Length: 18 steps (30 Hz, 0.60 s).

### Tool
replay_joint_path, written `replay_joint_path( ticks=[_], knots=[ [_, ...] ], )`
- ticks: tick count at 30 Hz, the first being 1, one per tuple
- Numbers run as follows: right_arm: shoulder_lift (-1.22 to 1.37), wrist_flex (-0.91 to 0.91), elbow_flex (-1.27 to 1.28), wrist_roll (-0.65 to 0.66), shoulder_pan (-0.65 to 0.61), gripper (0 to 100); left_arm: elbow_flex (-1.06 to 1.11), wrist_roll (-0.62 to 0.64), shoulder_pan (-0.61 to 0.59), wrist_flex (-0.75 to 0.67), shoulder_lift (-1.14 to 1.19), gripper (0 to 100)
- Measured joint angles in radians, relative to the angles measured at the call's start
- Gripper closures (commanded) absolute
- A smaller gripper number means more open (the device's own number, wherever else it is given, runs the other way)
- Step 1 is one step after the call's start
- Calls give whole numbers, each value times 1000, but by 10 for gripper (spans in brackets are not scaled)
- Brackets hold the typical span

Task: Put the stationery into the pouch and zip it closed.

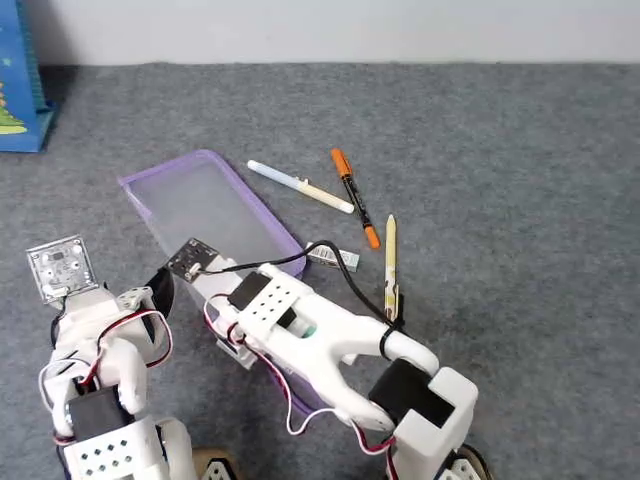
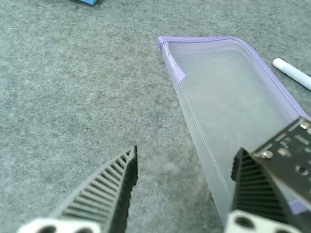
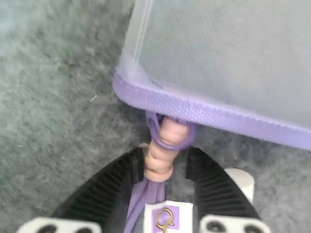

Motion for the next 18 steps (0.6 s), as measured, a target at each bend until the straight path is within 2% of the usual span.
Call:
replay_joint_path(
  ticks=[5, 9, 18],
  knots=[
    [2, -21, 0, 0, -6, 879, 0, 5, -2, 0, 0, 695],
    [2, -23, 0, 0, -6, 997, 0, 5, -2, 0, 0, 695],
    [6, -25, 0, 0, -6, 898, 0, 5, -2, 0, 0, 695]
  ],
)
